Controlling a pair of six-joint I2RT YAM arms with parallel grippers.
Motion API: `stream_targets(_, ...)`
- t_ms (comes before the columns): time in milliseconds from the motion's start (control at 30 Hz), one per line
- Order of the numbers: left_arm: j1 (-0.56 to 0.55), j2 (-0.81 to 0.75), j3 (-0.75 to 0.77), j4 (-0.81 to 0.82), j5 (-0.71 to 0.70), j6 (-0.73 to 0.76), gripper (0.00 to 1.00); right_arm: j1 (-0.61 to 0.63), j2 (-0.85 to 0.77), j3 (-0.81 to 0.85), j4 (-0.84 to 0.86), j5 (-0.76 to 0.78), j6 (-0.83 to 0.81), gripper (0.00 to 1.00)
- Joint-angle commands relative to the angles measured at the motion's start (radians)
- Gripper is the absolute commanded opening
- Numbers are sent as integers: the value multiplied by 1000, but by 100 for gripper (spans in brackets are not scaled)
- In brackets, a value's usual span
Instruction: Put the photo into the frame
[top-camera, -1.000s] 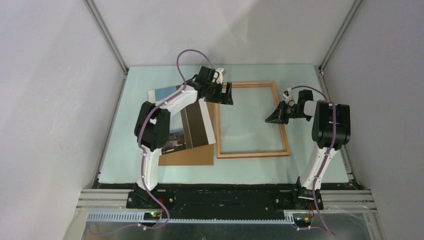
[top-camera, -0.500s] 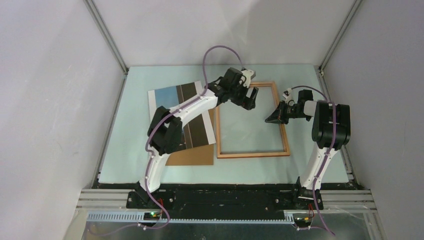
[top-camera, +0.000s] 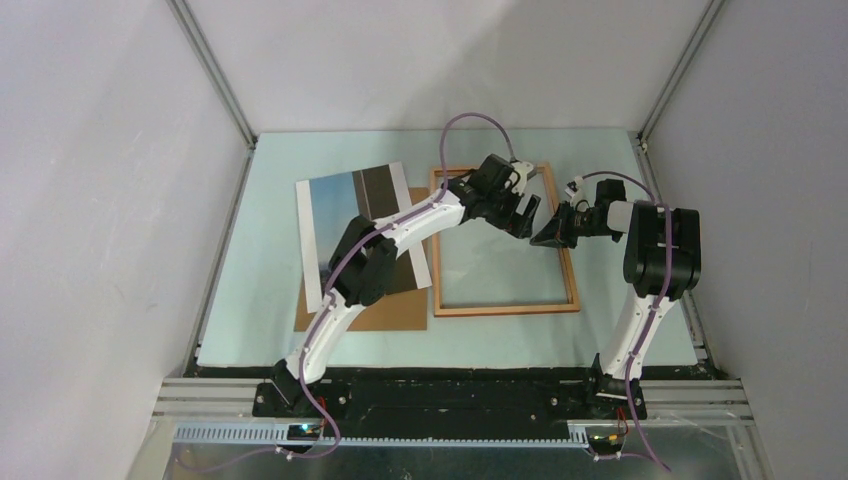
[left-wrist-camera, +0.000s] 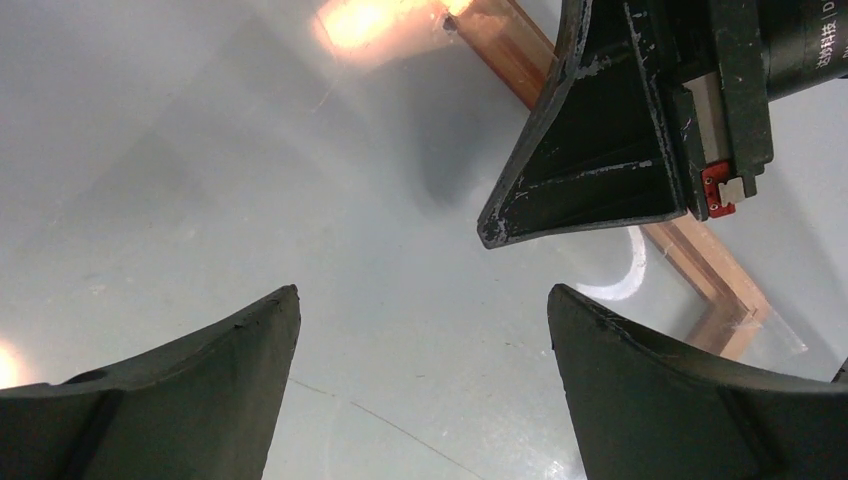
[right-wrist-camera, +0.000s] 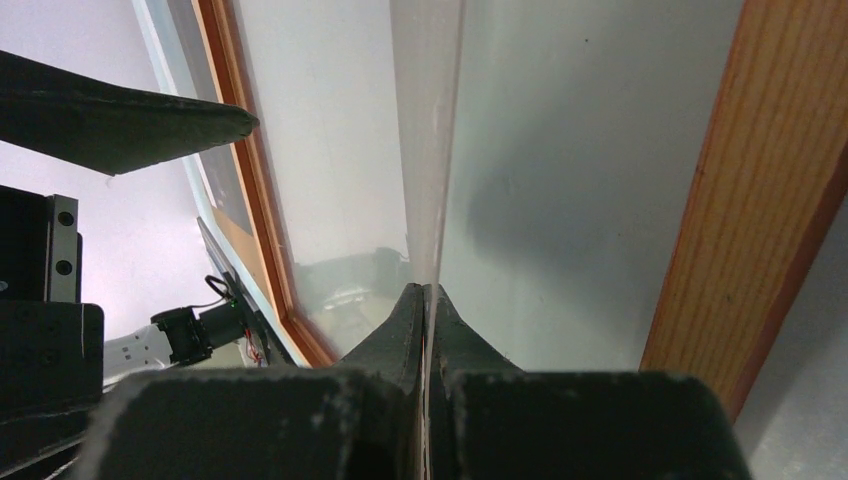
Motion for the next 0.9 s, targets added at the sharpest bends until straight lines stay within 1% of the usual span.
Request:
stream_targets(0,-10,12,69,8,31,-27,97,11,-35,26,-11,38,-15,0)
stream_targets(567,-29,77,104,10,91,-85,97,12,-40,26,-16,55,-14,0)
stream_targets(867,-31,81,86,9,98,-92,97,12,-42,26,-28,57,-21,2)
